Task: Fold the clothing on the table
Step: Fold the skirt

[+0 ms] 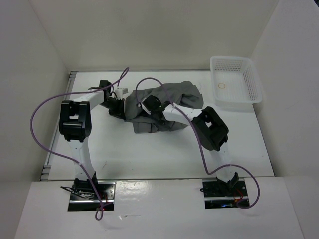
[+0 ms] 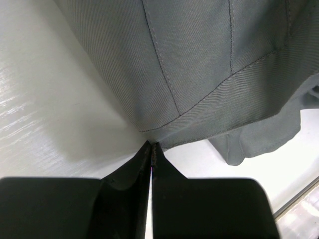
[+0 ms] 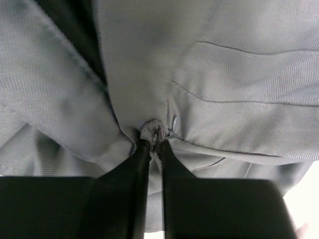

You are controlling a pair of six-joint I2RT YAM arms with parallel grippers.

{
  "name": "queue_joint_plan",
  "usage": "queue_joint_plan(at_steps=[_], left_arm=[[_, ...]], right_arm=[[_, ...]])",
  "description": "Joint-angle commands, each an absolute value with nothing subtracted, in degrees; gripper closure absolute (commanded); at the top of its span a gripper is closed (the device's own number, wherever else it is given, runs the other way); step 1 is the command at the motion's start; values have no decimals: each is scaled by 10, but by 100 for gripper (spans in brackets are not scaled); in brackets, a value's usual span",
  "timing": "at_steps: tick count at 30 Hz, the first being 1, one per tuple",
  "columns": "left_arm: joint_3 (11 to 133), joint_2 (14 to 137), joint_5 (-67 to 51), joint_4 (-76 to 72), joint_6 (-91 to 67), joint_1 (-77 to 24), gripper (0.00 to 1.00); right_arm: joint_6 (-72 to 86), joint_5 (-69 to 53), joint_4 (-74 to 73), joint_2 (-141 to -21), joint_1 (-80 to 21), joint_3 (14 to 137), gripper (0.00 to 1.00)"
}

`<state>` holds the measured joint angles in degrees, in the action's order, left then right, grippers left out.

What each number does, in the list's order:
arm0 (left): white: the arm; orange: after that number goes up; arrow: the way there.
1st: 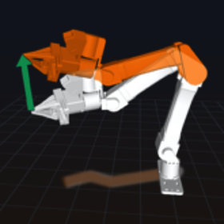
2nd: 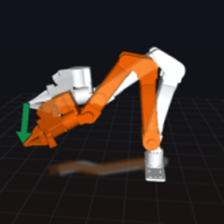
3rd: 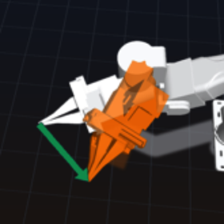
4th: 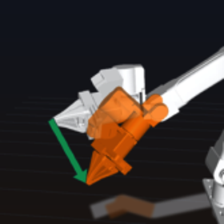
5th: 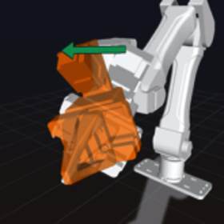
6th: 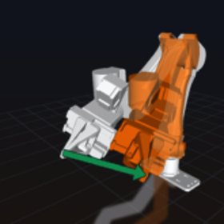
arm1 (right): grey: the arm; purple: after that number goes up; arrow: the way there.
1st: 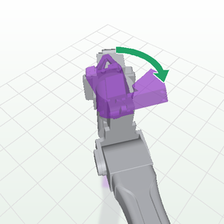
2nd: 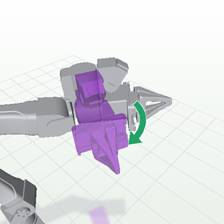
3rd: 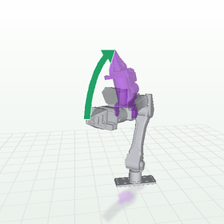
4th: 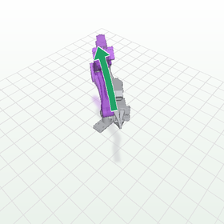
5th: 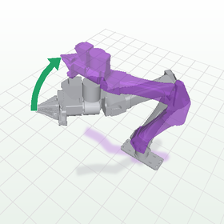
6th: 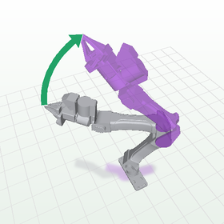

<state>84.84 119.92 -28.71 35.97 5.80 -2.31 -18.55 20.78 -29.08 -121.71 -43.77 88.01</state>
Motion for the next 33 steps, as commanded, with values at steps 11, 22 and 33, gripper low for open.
queue_joint_plan(at_steps=[11, 22, 33], left_arm=[[835, 1191, -285, 367, 70, -19, 96], [841, 1207, -285, 367, 70, -19, 96], [841, 1212, -285, 367, 70, -19, 96]], right_arm=[[-193, 166, -323, -1115, -320, 947, 100], [-211, 161, -324, -977, -266, 806, 100], [-221, 178, -335, -925, -243, 684, 66]])
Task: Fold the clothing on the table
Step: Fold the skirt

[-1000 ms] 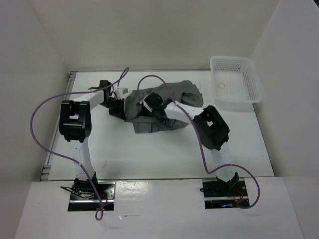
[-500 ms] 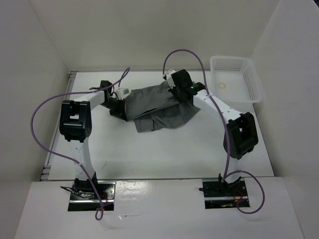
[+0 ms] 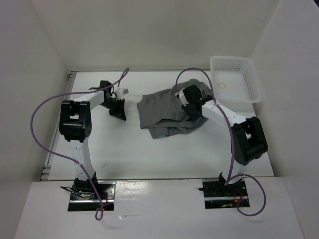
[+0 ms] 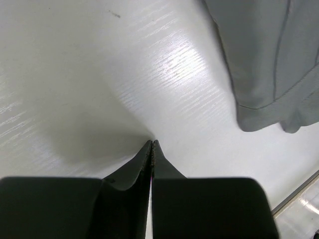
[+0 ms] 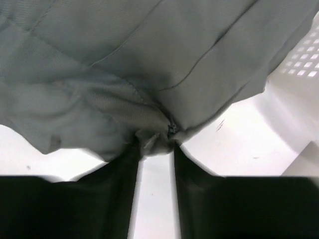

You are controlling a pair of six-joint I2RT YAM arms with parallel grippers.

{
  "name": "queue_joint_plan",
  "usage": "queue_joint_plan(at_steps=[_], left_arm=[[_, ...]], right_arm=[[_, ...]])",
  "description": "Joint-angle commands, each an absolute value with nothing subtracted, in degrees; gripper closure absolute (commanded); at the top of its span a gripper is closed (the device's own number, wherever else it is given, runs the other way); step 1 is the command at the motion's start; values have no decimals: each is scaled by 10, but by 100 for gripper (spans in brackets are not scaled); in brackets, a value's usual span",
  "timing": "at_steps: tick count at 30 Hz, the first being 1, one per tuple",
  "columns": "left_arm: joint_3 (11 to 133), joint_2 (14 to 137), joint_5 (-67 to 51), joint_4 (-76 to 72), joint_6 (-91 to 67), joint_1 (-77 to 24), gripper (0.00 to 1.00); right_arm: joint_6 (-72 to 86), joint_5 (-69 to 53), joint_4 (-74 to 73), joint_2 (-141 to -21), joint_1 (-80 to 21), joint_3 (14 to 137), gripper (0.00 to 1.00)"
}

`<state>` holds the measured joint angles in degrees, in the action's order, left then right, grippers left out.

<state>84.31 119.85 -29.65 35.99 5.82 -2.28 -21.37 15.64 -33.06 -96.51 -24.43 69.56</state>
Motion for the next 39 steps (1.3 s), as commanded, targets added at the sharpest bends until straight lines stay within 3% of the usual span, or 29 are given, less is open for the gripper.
queue_joint_plan(at_steps=[1, 3, 5, 9, 10, 11, 17, 23, 27, 39], left_arm=[[841, 1212, -285, 367, 70, -19, 96], [841, 1212, -285, 372, 76, -19, 93], [841, 1207, -291, 379, 81, -19, 89], [831, 1181, -282, 391, 94, -25, 41], [824, 1172, -266, 391, 100, -31, 3], [824, 1151, -258, 391, 100, -31, 0], [812, 1073, -241, 398, 106, -31, 0], [806, 1097, -301, 410, 93, -25, 0], [806, 1115, -323, 433, 93, -25, 0], [771, 1076, -232, 440, 88, -25, 0]], right_arm=[[-221, 178, -335, -925, -243, 672, 58], [-216, 191, -335, -925, -237, 662, 36], [-216, 199, -335, -925, -237, 662, 31], [-210, 211, -340, -925, -232, 683, 27], [-205, 203, -340, -925, -232, 692, 27], [-205, 195, -346, -920, -232, 701, 27], [-168, 87, -374, -975, -240, 806, 27], [-136, -9, -396, -1068, -246, 885, 27], [-130, -24, -396, -1108, -264, 916, 27], [-120, -41, -367, -1225, -334, 956, 27]])
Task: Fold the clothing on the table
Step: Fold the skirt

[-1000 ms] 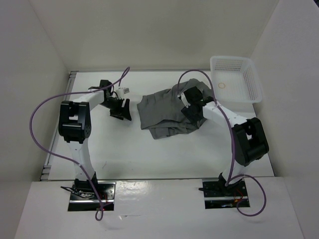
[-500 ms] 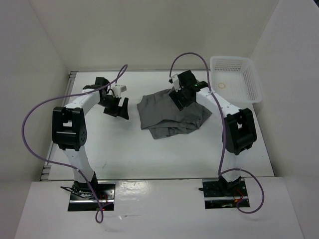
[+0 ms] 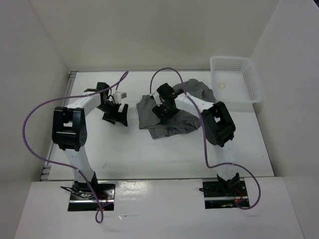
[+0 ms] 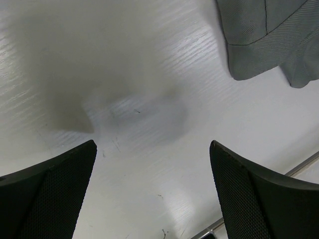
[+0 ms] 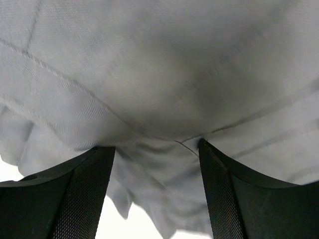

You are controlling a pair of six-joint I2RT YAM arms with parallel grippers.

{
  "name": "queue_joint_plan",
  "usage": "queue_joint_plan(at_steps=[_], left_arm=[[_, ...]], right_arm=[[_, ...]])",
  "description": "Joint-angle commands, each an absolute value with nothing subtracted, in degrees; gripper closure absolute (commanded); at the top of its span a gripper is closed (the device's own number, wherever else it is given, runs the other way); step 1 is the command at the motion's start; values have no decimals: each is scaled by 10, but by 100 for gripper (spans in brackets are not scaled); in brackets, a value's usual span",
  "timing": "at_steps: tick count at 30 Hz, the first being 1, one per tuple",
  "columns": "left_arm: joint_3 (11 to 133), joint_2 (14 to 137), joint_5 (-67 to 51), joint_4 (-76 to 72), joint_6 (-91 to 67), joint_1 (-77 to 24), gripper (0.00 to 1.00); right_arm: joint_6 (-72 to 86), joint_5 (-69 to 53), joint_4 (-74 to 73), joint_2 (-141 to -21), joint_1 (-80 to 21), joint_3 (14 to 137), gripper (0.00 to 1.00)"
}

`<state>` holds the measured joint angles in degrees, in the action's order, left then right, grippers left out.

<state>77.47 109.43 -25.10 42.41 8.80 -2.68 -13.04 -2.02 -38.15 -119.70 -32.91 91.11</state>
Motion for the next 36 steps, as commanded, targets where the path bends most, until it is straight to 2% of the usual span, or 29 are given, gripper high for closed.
queue_joint_plan(at_steps=[1, 6, 16, 20, 22, 26, 30, 34, 36], left_arm=[[771, 1076, -232, 440, 93, -25, 0], [764, 1074, -237, 446, 100, -19, 0], [801, 1037, -145, 402, 36, -3, 0], [846, 1092, -205, 421, 36, 10, 0], [874, 1113, -252, 421, 36, 15, 0], [921, 1178, -351, 426, 42, 15, 0], [969, 1220, -405, 406, 47, 20, 0], [1024, 1274, -426, 381, 54, 20, 12], [1053, 1296, -426, 381, 54, 20, 14]], right_arm=[[-114, -47, -367, -1235, -339, 967, 27], [-109, -53, -367, -1304, -339, 1059, 27], [-109, -16, -415, -1404, -339, 1295, 27], [-114, -46, -481, -1391, -334, 1382, 27], [-120, -69, -497, -1344, -329, 1390, 26], [-163, -77, -469, -1209, -323, 1262, 24], [-193, -31, -439, -1090, -323, 1061, 23], [-218, 44, -426, -999, -316, 913, 23], [-218, 56, -426, -956, -309, 851, 23]])
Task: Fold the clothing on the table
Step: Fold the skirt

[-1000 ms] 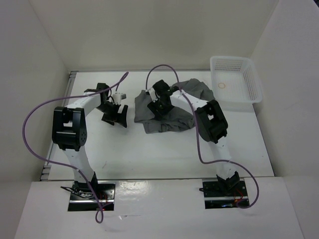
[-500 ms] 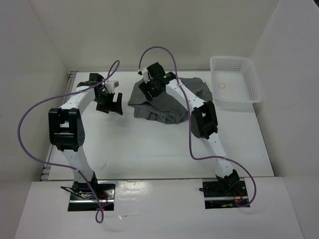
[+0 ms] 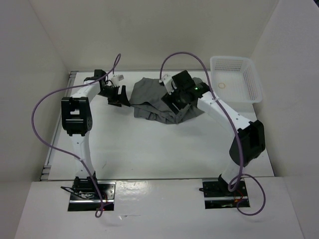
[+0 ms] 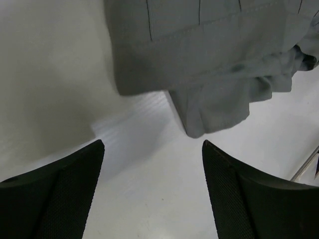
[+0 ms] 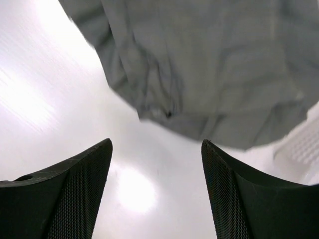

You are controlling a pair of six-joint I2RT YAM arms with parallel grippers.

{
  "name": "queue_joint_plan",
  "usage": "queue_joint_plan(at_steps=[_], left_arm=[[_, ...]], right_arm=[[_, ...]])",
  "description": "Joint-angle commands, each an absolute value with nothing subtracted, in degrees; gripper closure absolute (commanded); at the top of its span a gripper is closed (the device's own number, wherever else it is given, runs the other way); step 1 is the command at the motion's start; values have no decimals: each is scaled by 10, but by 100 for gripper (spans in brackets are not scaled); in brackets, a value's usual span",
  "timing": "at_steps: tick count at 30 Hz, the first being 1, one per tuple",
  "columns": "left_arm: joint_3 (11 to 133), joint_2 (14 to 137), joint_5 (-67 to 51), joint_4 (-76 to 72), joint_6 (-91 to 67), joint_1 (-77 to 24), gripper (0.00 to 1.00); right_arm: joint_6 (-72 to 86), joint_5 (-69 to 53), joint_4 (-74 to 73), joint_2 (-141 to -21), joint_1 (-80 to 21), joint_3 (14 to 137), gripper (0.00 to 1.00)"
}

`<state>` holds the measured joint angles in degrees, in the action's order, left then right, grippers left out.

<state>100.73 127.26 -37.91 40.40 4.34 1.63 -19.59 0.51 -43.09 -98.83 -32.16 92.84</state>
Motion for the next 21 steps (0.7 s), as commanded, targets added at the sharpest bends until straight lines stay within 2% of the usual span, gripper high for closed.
queue_joint_plan(at_steps=[1, 3, 12, 17, 18, 21], left_arm=[[1080, 1316, -426, 381, 59, 20, 16], [1119, 1342, -420, 381, 59, 20, 19], [1241, 1438, -396, 429, 81, -9, 23], [1253, 1465, -396, 468, 87, -21, 25], [1253, 1465, -396, 468, 87, -21, 29], [1246, 1465, -402, 491, 92, -26, 31]], right_arm=[[-218, 62, -426, -946, -295, 835, 23], [-218, 62, -426, -917, -270, 789, 23], [-213, 36, -426, -889, -205, 793, 23], [-213, 48, -426, -895, -205, 805, 23], [-213, 48, -426, -895, -205, 805, 23], [-213, 54, -421, -895, -205, 805, 23]])
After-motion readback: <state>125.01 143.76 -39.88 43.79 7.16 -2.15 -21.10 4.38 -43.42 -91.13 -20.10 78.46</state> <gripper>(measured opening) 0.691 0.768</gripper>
